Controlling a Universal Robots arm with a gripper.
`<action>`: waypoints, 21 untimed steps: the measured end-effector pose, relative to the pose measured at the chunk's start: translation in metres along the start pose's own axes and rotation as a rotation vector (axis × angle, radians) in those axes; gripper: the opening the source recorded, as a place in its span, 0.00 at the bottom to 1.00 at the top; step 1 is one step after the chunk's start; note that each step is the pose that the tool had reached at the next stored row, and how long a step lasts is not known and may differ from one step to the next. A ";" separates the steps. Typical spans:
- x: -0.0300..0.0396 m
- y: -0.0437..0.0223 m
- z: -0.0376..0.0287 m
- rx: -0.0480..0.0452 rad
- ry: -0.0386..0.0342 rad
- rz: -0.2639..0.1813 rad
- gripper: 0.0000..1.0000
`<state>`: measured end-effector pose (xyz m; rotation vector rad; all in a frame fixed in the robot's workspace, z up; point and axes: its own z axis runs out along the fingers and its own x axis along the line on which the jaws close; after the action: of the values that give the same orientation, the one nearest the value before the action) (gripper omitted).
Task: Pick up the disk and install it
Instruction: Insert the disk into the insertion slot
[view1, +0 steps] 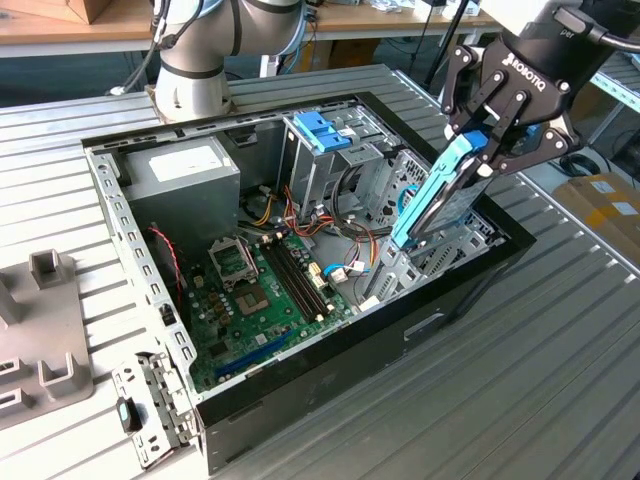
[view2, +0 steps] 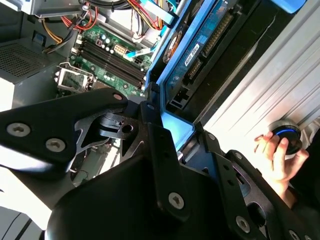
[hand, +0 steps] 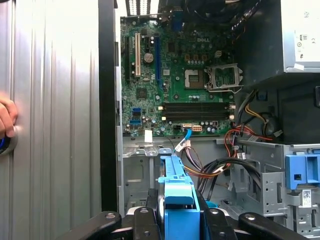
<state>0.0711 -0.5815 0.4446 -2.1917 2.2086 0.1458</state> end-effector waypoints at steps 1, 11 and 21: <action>0.0000 0.0000 0.0003 0.0000 0.0001 0.000 0.37; 0.0022 0.0000 0.0017 0.0000 0.0003 0.000 0.37; 0.0035 -0.0004 0.0079 0.0000 0.0002 0.000 0.37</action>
<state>0.0710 -0.5843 0.4365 -2.1918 2.2087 0.1455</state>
